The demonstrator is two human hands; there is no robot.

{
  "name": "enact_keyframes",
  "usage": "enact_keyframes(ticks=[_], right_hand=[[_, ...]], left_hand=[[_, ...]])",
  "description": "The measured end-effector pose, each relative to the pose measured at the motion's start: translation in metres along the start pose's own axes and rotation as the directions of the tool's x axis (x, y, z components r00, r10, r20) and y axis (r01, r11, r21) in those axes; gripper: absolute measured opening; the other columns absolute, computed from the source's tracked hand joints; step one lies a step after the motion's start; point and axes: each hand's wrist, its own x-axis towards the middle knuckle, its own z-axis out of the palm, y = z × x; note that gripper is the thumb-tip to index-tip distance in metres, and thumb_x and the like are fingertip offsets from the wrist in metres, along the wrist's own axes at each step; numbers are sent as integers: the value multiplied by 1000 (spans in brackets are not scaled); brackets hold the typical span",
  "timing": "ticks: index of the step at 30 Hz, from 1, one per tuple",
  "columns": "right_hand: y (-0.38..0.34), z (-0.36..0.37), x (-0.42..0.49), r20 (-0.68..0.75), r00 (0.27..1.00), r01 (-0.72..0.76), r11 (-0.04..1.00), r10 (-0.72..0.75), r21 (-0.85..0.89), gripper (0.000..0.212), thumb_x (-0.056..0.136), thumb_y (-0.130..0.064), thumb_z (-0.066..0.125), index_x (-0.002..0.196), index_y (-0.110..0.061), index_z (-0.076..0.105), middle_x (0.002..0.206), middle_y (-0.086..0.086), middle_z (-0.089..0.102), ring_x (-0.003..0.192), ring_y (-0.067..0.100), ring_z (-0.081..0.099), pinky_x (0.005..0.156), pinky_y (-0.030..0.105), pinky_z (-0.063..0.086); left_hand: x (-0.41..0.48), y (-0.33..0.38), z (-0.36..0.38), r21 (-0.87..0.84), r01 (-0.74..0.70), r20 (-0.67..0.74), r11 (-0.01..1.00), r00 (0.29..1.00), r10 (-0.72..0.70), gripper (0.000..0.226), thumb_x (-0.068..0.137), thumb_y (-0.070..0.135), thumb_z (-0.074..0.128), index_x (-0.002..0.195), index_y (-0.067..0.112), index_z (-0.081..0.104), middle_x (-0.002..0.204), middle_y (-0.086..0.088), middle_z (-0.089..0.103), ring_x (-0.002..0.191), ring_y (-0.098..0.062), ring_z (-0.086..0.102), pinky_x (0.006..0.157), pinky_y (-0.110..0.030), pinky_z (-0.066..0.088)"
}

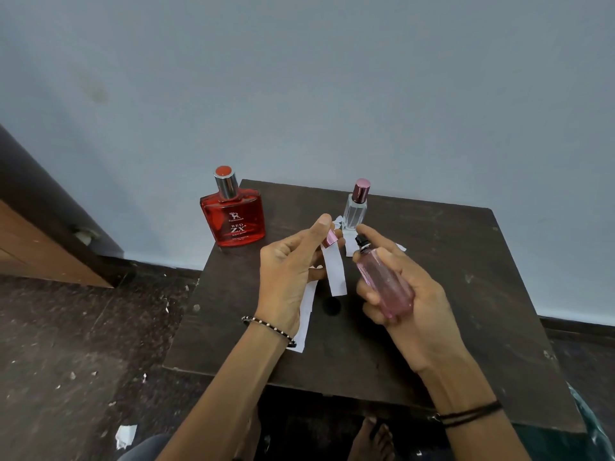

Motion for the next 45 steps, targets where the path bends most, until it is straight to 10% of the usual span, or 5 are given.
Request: enact_keyframes(ticks=[5,9,20,34,45], right_hand=[[10,1,1,-101,985,81,890,-141,-449,30,103,-23,55,124,-43,65,79,-2,60,55,8,48,45,20,41],[18,3,-4,76,903,288,465,-423,-837,35,93,-33,59,128,-39,55,108,-27,60,99,-5,60,80,8,47],[27,12,-2,241,885,315,132,-398,-940,65,87,-53,46,142,-18,48,123,-3,54,88,-1,52,73,4,37],[19,-7,-3,-57,902,246,618,-428,-747,54,82,-17,80,115,-43,46,113,-28,58,101,-22,57,74,1,49],[16,4,-6,-31,878,298,596,-477,-746,48,77,-51,66,117,-24,64,101,6,66,52,9,68,46,16,54]], left_hand=[[0,0,1,-26,15,-9,1000,1000,-16,26,90,38,73,87,14,82,96,-7,82,92,-21,78,64,-25,59],[0,-1,0,-4,19,-4,1000,1000,-19,27,90,39,73,84,15,82,90,-9,81,83,-20,79,57,-22,58],[5,-6,-3,21,22,-23,1000,1000,-22,25,89,37,75,81,15,82,88,-12,81,83,-24,79,60,-28,61],[13,-13,-4,47,-11,-77,999,997,15,26,88,39,75,90,14,83,95,-8,81,98,-25,76,87,-41,62],[10,-12,0,-68,-34,-83,997,996,28,28,90,35,73,96,9,82,101,-12,80,105,-27,74,100,-52,54]])
